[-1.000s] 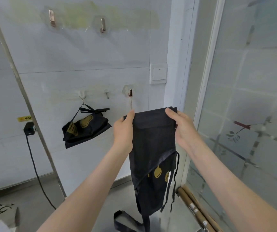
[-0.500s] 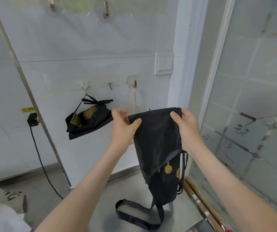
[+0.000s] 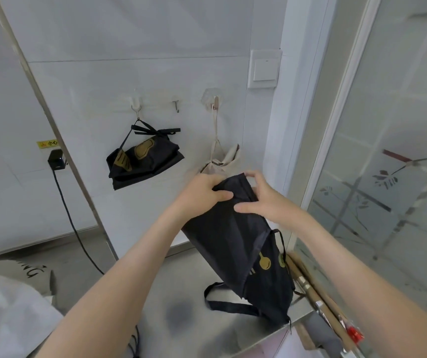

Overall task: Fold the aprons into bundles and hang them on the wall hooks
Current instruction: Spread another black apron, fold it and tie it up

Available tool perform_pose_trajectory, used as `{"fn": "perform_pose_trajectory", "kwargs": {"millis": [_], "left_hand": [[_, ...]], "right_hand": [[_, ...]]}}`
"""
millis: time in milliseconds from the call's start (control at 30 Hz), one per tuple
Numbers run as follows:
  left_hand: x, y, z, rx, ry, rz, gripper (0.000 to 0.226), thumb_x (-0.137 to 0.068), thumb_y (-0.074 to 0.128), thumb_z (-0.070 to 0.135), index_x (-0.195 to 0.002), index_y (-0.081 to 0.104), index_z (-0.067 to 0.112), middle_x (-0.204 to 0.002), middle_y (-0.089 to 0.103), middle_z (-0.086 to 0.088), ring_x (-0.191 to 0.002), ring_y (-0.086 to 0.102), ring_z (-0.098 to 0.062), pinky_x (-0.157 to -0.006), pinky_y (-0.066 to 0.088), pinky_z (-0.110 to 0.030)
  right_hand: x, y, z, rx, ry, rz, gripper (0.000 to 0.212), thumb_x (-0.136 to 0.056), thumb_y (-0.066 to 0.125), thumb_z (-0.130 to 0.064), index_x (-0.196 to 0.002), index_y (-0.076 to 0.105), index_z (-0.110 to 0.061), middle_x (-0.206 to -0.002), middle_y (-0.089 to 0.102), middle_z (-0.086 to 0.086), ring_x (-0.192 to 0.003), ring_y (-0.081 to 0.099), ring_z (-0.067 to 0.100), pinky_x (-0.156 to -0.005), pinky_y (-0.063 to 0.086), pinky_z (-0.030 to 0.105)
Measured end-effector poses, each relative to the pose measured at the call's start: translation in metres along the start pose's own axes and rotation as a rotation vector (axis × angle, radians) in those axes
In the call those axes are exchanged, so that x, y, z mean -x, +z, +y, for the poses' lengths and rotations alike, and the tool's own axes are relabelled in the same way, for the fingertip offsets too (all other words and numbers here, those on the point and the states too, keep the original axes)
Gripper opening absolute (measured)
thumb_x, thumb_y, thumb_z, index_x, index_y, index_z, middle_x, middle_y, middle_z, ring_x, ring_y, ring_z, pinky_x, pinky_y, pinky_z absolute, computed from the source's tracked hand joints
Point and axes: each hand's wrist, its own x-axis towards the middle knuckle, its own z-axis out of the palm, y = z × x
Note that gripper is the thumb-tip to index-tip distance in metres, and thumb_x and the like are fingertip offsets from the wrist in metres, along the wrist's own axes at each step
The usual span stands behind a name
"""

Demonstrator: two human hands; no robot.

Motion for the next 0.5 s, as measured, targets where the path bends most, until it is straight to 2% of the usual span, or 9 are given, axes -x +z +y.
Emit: {"fn": "perform_pose_trajectory", "kwargs": {"millis": [33, 133, 200, 267, 333, 400, 467, 500], "left_hand": [[0.001, 0.001, -0.002, 0.013, 0.002, 0.019, 0.015, -0.091, 0.061, 0.02, -0.102, 0.07, 0.015, -0.095, 0.069, 0.004, -0.088, 0.061, -0.01, -0.076, 0.045, -0.02], [0.004, 0.0, -0.009, 0.044, -0.002, 0.097, 0.012, -0.093, 0.059, 0.017, -0.087, 0.063, 0.027, -0.082, 0.061, 0.018, -0.077, 0.052, 0.005, -0.064, 0.037, -0.006], [0.007, 0.0, -0.017, 0.043, -0.009, 0.127, 0.015, -0.093, 0.058, 0.016, -0.081, 0.059, 0.025, -0.079, 0.061, 0.011, -0.075, 0.052, 0.001, -0.062, 0.037, -0.006], [0.009, 0.001, -0.03, 0.046, -0.037, 0.126, 0.011, -0.094, 0.057, 0.017, -0.087, 0.063, 0.01, -0.087, 0.066, -0.006, -0.084, 0.059, -0.016, -0.077, 0.043, -0.019], [0.014, 0.004, -0.046, 0.092, -0.067, 0.109, 0.013, -0.093, 0.058, 0.016, -0.096, 0.064, 0.005, -0.097, 0.066, -0.013, -0.092, 0.06, -0.023, -0.087, 0.045, -0.034], [0.021, 0.009, -0.061, 0.145, -0.077, 0.09, 0.007, -0.092, 0.059, 0.012, -0.087, 0.064, 0.011, -0.084, 0.066, -0.006, -0.081, 0.058, -0.011, -0.08, 0.044, -0.024], [0.027, 0.014, -0.081, 0.107, -0.061, 0.112, 0.021, -0.089, 0.059, 0.003, -0.074, 0.058, 0.017, -0.071, 0.057, 0.003, -0.071, 0.05, -0.008, -0.069, 0.039, -0.017], [0.03, 0.017, -0.093, 0.07, -0.041, 0.118, 0.022, -0.088, 0.059, -0.001, -0.074, 0.057, 0.016, -0.075, 0.059, 0.002, -0.074, 0.051, -0.011, -0.071, 0.039, -0.019]], "right_hand": [[-0.001, -0.001, 0.009, 0.087, 0.072, -0.081, 0.056, -0.083, 0.073, -0.021, -0.13, 0.043, -0.027, -0.115, 0.066, 0.0, -0.102, 0.066, 0.019, -0.093, 0.053, 0.037], [0.001, 0.0, 0.036, 0.202, 0.286, -0.227, 0.039, -0.08, 0.076, -0.025, -0.117, 0.063, -0.023, -0.111, 0.071, -0.002, -0.099, 0.068, 0.019, -0.094, 0.053, 0.038], [0.002, 0.005, 0.052, 0.286, 0.348, -0.242, 0.032, -0.081, 0.073, -0.024, -0.112, 0.065, -0.02, -0.108, 0.071, 0.001, -0.097, 0.069, 0.021, -0.092, 0.054, 0.036], [0.004, 0.01, 0.065, 0.392, 0.349, -0.239, 0.024, -0.085, 0.067, -0.025, -0.108, 0.065, -0.017, -0.104, 0.071, 0.001, -0.095, 0.068, 0.019, -0.088, 0.054, 0.028], [0.007, 0.015, 0.076, 0.402, 0.307, -0.187, 0.006, -0.09, 0.062, -0.026, -0.095, 0.065, -0.024, -0.093, 0.069, -0.004, -0.086, 0.065, 0.013, -0.077, 0.051, 0.021], [0.007, 0.016, 0.086, 0.503, 0.238, -0.091, 0.011, -0.094, 0.056, -0.022, -0.094, 0.065, -0.026, -0.092, 0.066, -0.005, -0.087, 0.061, 0.015, -0.069, 0.045, 0.022], [0.004, 0.015, 0.097, 0.723, 0.143, 0.047, 0.025, -0.096, 0.051, -0.016, -0.117, 0.064, -0.02, -0.102, 0.067, 0.005, -0.098, 0.059, 0.023, -0.077, 0.041, 0.025], [0.003, 0.014, 0.101, 0.835, 0.08, 0.131, 0.029, -0.095, 0.052, -0.012, -0.122, 0.062, -0.017, -0.101, 0.067, 0.008, -0.101, 0.059, 0.026, -0.088, 0.039, 0.026]]}}
